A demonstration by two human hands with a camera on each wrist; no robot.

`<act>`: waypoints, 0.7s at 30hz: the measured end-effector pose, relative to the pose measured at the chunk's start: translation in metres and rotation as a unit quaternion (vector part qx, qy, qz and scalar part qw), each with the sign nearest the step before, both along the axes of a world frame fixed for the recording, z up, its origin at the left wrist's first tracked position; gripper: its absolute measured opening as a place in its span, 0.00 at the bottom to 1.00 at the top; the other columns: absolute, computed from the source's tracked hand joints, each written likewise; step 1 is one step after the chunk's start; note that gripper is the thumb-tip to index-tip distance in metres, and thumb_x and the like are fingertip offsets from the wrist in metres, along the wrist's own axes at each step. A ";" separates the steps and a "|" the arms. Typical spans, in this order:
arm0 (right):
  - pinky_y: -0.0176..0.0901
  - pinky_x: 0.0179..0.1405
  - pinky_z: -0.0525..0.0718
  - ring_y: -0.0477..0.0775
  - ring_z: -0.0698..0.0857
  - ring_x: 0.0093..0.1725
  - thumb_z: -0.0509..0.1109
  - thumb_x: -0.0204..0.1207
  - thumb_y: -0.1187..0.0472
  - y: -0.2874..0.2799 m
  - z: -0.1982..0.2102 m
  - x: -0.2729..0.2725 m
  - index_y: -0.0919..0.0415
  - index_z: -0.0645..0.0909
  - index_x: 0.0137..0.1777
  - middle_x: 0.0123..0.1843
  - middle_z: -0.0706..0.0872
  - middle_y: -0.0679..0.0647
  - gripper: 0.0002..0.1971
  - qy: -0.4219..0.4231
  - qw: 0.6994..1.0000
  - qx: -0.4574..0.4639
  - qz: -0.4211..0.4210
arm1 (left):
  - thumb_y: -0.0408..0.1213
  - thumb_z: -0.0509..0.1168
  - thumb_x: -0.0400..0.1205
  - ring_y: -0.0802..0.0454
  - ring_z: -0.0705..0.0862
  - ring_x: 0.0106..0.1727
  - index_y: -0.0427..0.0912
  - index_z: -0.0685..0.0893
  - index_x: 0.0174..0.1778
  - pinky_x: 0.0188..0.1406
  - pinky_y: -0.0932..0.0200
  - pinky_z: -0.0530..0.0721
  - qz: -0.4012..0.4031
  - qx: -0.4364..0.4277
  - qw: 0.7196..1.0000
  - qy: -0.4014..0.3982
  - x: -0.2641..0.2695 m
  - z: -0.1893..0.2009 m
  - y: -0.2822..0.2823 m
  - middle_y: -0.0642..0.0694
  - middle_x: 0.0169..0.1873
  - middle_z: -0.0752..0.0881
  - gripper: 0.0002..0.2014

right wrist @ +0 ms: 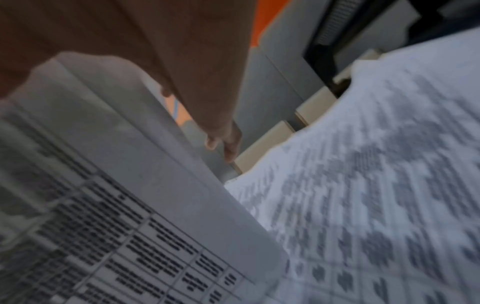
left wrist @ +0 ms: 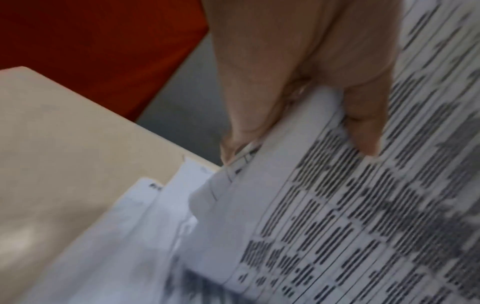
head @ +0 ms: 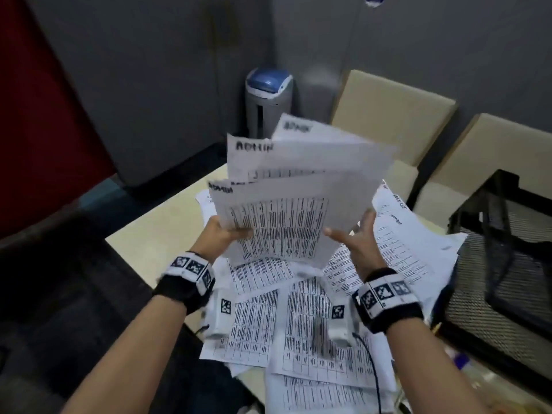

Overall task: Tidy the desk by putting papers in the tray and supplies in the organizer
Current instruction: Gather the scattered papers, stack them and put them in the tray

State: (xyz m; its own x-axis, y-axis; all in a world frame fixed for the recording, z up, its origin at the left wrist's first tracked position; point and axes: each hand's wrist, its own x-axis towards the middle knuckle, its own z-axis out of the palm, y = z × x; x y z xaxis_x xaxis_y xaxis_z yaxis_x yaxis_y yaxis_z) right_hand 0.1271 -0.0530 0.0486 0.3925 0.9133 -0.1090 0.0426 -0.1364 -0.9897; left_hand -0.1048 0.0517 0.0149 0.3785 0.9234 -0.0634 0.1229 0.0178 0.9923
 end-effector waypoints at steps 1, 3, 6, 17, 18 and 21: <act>0.56 0.76 0.70 0.54 0.68 0.78 0.83 0.54 0.57 -0.001 -0.006 0.001 0.45 0.48 0.78 0.82 0.60 0.60 0.57 0.010 1.000 -0.014 0.004 | 0.22 0.73 0.70 0.51 0.86 0.55 0.48 0.86 0.53 0.69 0.37 0.77 -0.010 -0.016 1.000 -0.008 -0.003 -0.008 -0.001 0.57 0.44 0.91 0.21; 0.39 0.60 0.84 0.42 0.85 0.60 0.78 0.62 0.70 0.004 -0.007 0.005 0.63 0.59 0.76 0.69 0.77 0.65 0.44 0.031 0.999 -0.010 0.018 | 0.28 0.77 0.67 0.57 0.87 0.54 0.54 0.85 0.51 0.69 0.43 0.78 -0.034 -0.029 0.999 -0.010 -0.007 -0.009 0.000 0.62 0.43 0.91 0.21; 0.34 0.44 0.83 0.42 0.88 0.41 0.70 0.69 0.79 0.016 0.012 -0.003 0.69 0.78 0.56 0.46 0.86 0.57 0.16 -0.015 1.000 0.023 -0.007 | 0.45 0.83 0.55 0.66 0.89 0.47 0.55 0.85 0.50 0.53 0.61 0.86 -0.052 -0.017 0.998 -0.019 -0.002 0.013 0.004 0.64 0.42 0.91 0.27; 0.36 0.65 0.80 0.30 0.76 0.62 0.67 0.68 0.79 0.023 0.071 -0.024 0.56 0.47 0.77 0.68 0.67 0.40 0.44 -0.115 0.917 0.326 -0.196 | 0.37 0.78 0.66 0.50 0.87 0.53 0.44 0.70 0.61 0.55 0.53 0.87 0.096 0.155 0.953 -0.242 0.030 0.100 0.011 0.43 0.52 0.84 0.31; 0.39 0.65 0.80 0.36 0.74 0.65 0.67 0.66 0.78 0.022 0.068 -0.025 0.50 0.48 0.77 0.70 0.64 0.43 0.45 -0.179 0.910 0.318 -0.199 | 0.35 0.77 0.69 0.53 0.86 0.49 0.51 0.67 0.62 0.53 0.53 0.87 0.115 0.184 0.950 -0.224 0.032 0.097 0.011 0.48 0.47 0.82 0.31; 0.48 0.63 0.78 0.48 0.72 0.61 0.63 0.63 0.73 0.027 0.056 -0.025 0.54 0.70 0.72 0.67 0.70 0.56 0.34 -0.372 0.888 0.207 -0.176 | 0.34 0.65 0.80 0.61 0.80 0.44 0.55 0.67 0.69 0.50 0.66 0.83 0.156 0.321 0.931 -0.076 0.037 0.085 0.013 0.57 0.40 0.75 0.23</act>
